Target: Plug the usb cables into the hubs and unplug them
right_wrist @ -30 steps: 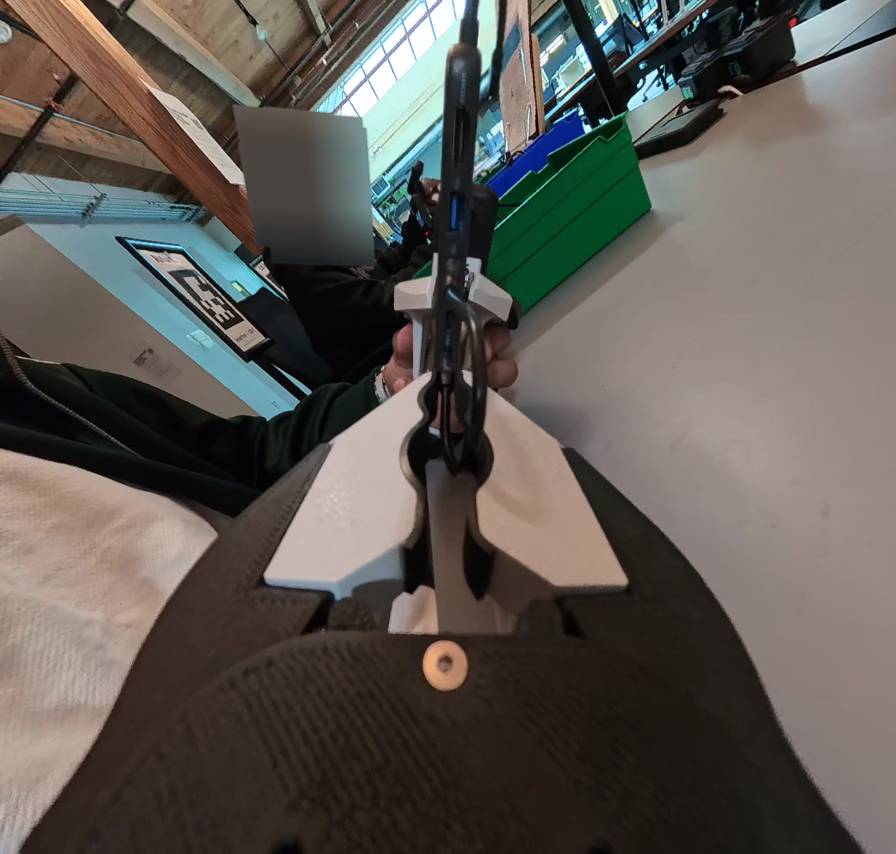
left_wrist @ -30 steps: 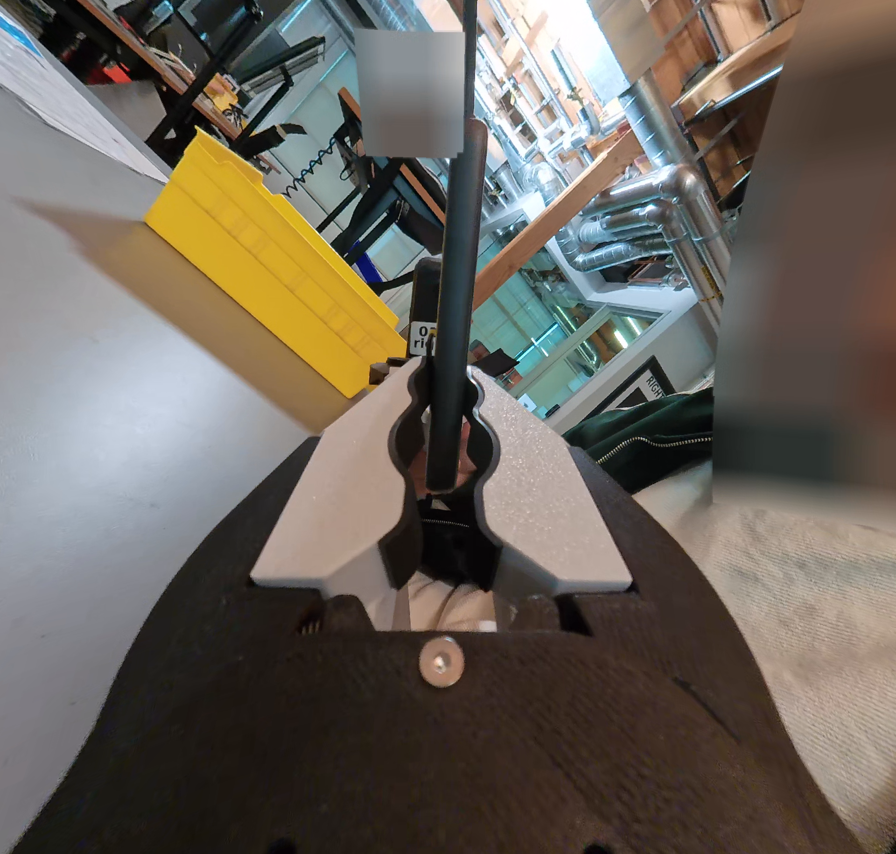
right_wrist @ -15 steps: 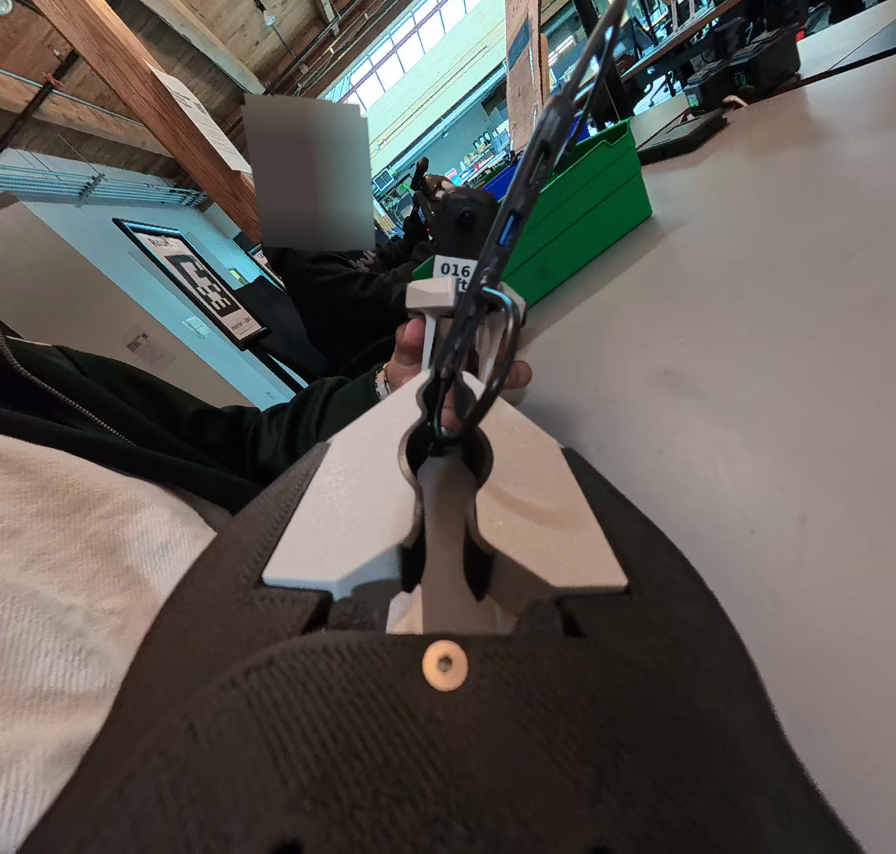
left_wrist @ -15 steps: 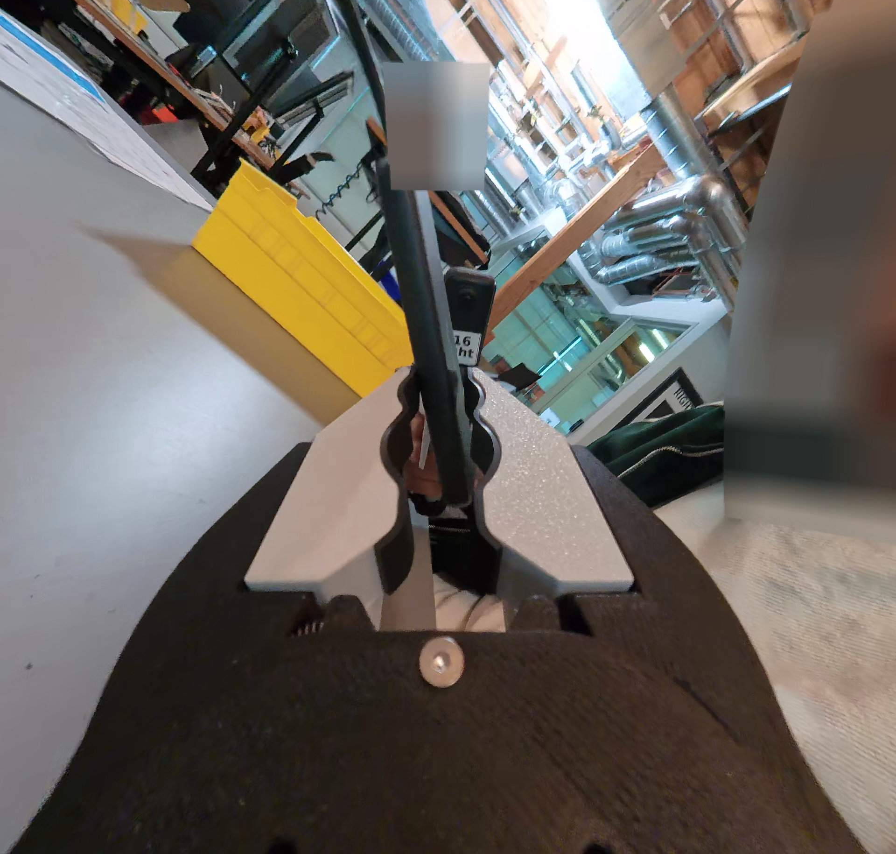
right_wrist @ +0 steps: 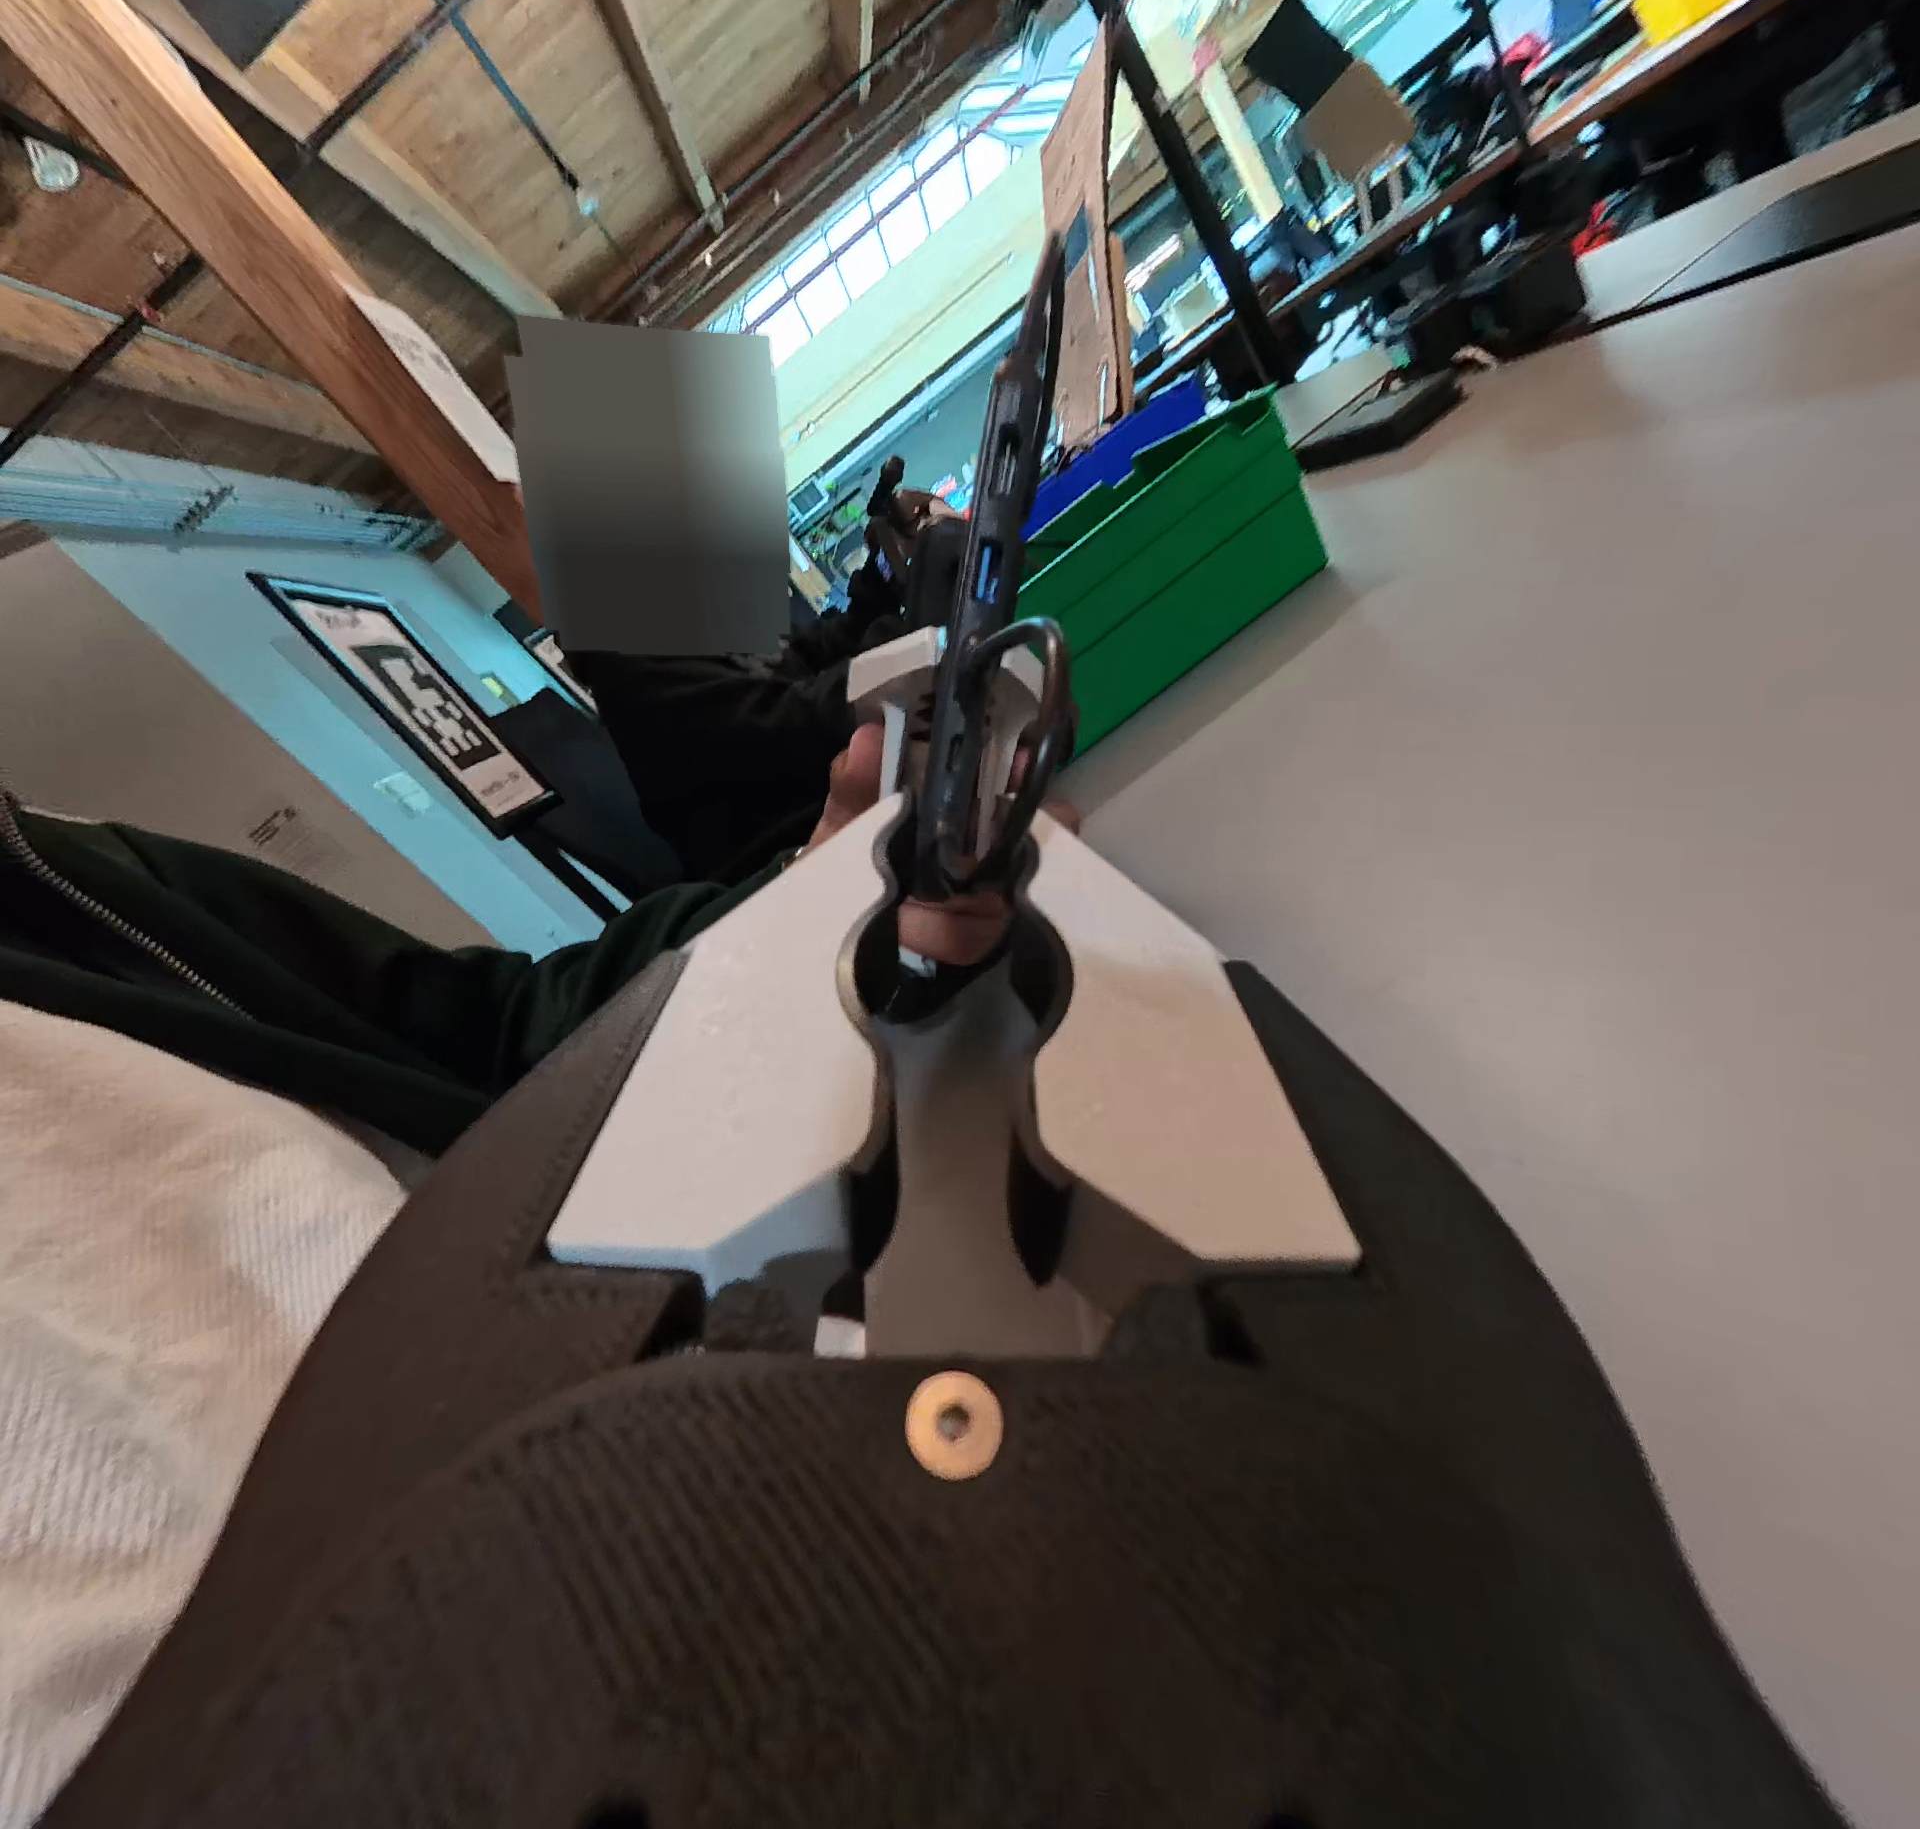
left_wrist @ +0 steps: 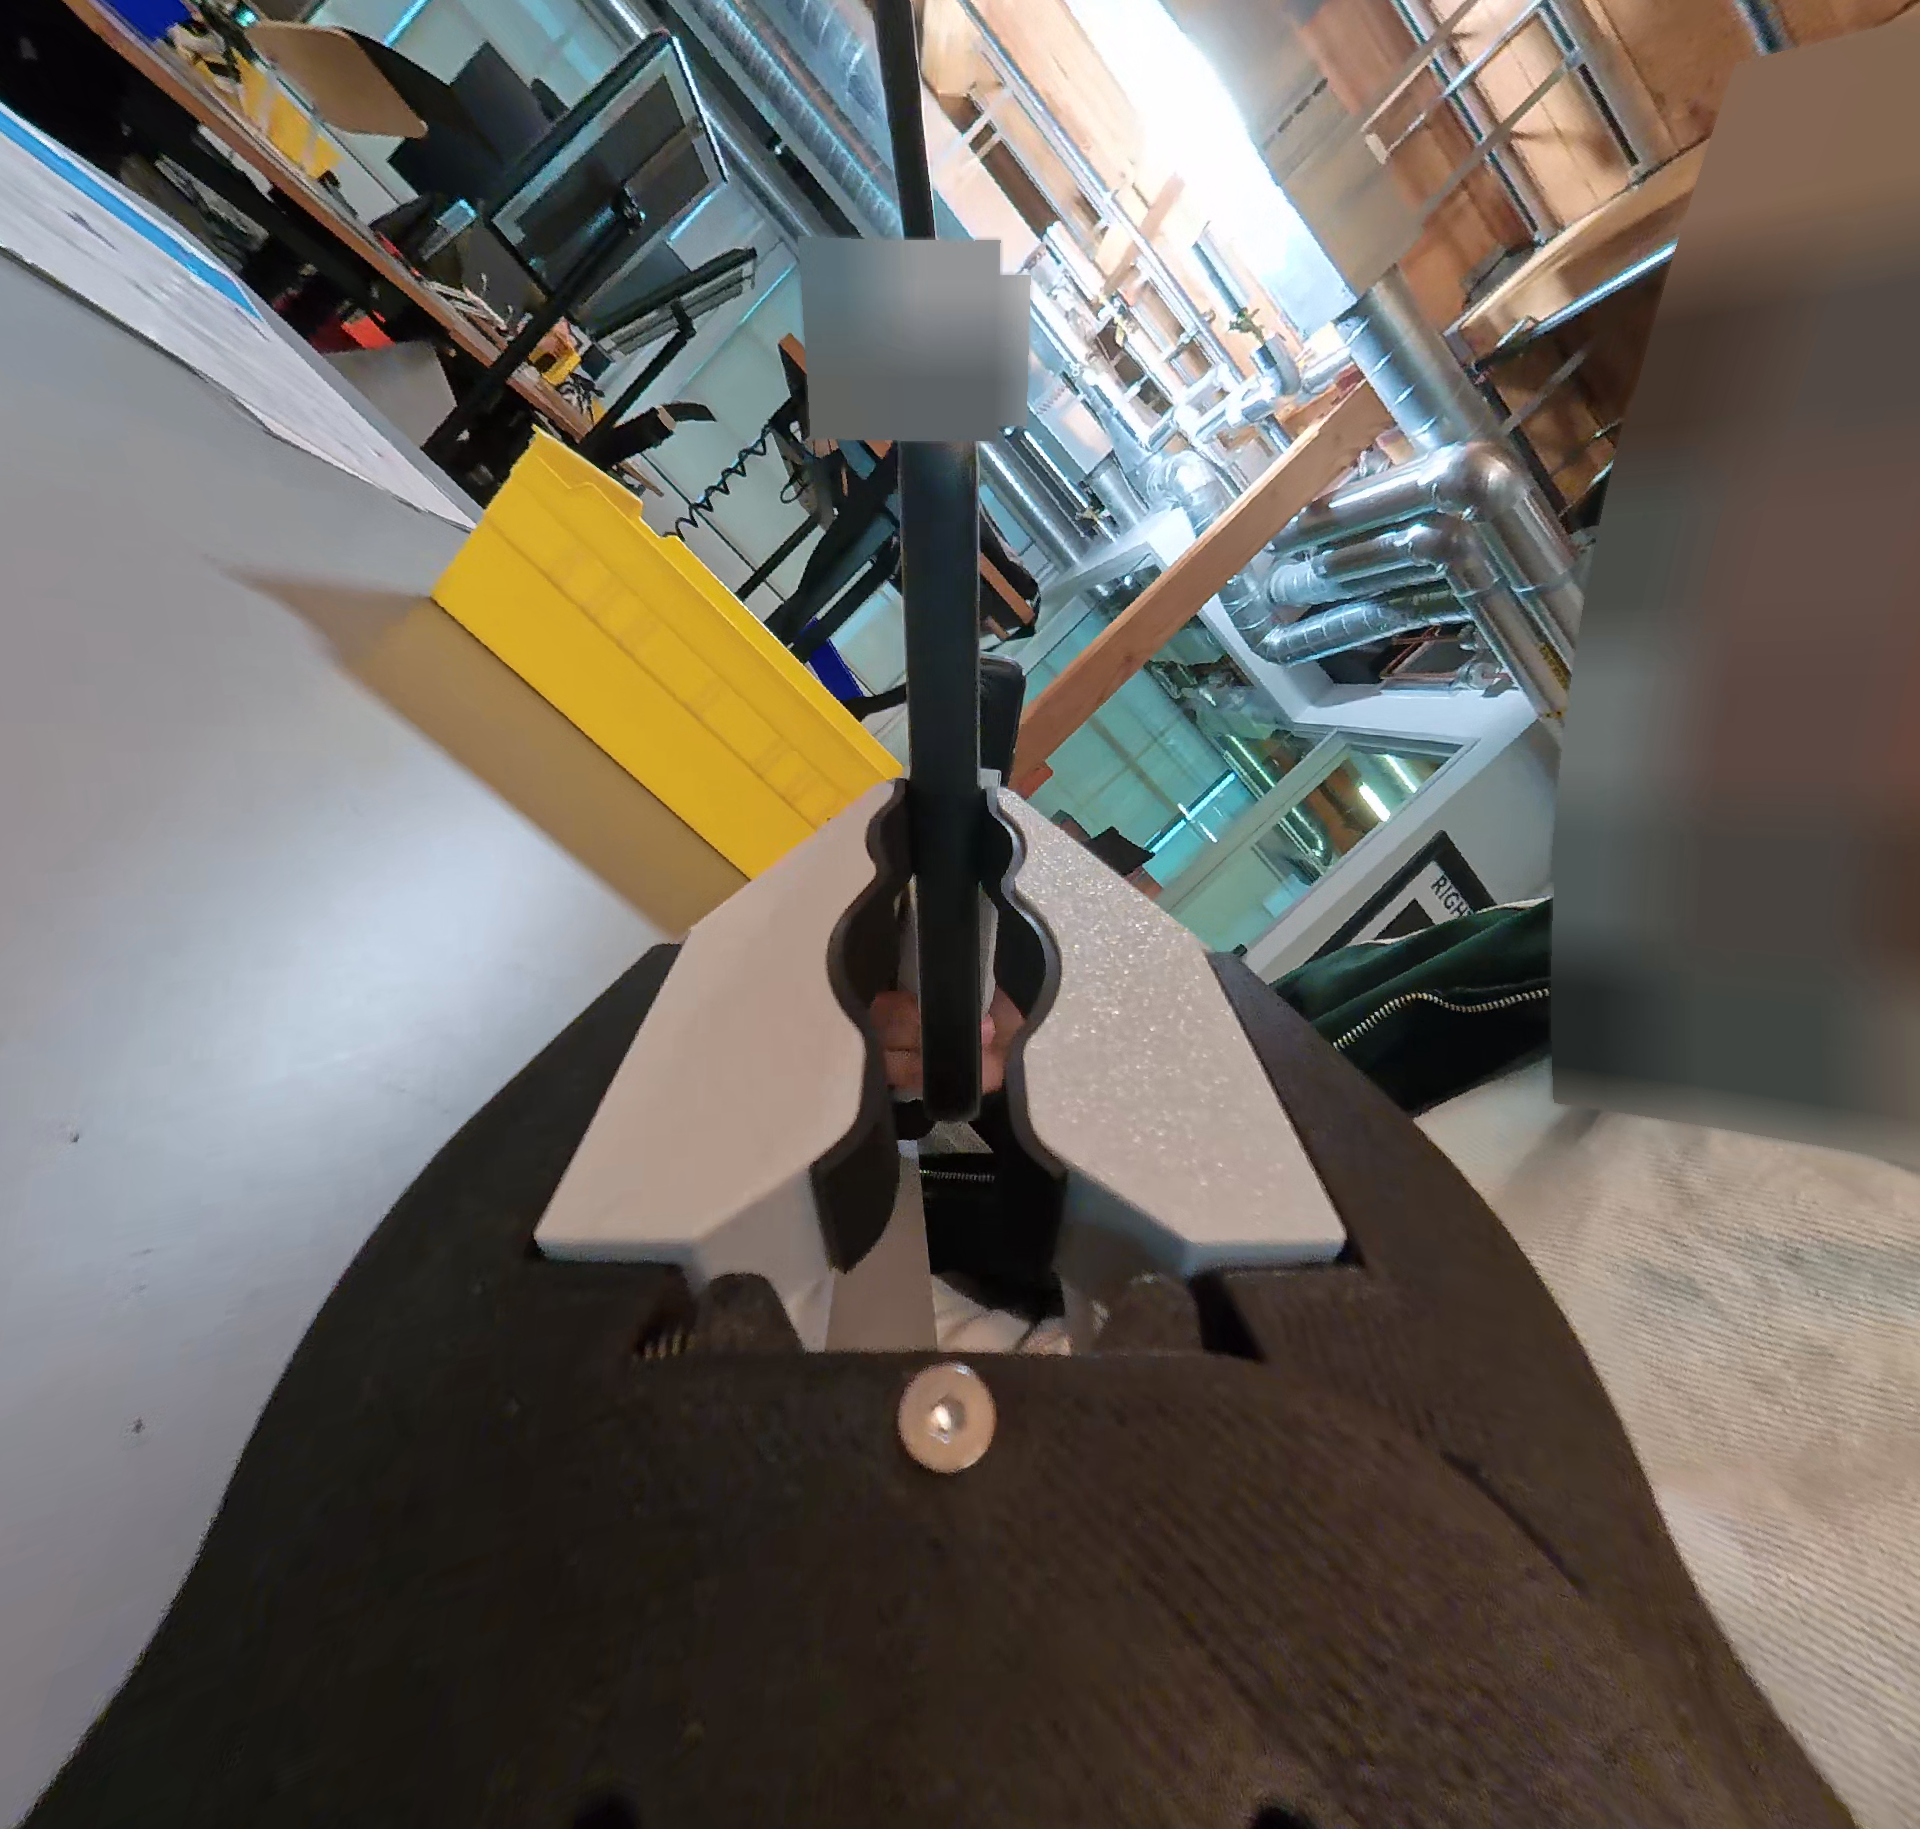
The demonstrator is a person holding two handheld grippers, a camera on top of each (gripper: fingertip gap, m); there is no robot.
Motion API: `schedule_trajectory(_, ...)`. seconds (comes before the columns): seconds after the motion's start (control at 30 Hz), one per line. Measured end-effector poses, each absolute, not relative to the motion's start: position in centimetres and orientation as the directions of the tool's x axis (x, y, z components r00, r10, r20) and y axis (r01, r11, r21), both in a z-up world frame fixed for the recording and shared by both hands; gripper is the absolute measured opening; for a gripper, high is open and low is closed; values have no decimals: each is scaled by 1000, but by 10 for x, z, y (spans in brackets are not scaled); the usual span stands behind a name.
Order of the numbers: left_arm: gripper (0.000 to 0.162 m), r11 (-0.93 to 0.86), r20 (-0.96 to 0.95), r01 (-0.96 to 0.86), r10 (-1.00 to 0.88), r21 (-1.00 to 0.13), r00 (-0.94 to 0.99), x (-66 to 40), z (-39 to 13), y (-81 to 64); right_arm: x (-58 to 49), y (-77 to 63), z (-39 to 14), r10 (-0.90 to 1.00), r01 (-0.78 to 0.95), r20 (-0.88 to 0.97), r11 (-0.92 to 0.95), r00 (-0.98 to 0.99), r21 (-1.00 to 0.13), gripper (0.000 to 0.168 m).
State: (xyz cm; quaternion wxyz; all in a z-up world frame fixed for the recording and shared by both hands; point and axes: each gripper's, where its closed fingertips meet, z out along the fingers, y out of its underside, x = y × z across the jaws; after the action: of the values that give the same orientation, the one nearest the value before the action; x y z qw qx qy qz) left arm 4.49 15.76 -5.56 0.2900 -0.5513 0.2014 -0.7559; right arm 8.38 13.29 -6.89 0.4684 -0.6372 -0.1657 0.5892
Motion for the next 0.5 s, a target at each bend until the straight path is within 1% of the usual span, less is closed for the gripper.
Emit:
schedule_trajectory(0.1,9,-749,715,243,-662,-617,-225,42,-53,161,92,138,-65,760,-381,-592,-481,269,-790,17)
schedule_trajectory(0.17,10,-756,708,282,-653,-591,-269,37,-45,162,95,140,-62,761,-400,-589,-468,271,-788,19)
schedule_trajectory(0.27,9,-767,700,326,-639,-552,-318,29,-37,165,97,140,-56,771,-427,-580,-445,265,-787,26)
schedule_trajectory(0.33,10,-768,695,346,-638,-539,-332,25,-34,167,98,140,-54,774,-435,-574,-435,267,-789,25)
schedule_trajectory(0.5,10,-736,682,378,-671,-562,-291,23,-33,171,102,143,-55,764,-448,-579,-429,283,-784,25)
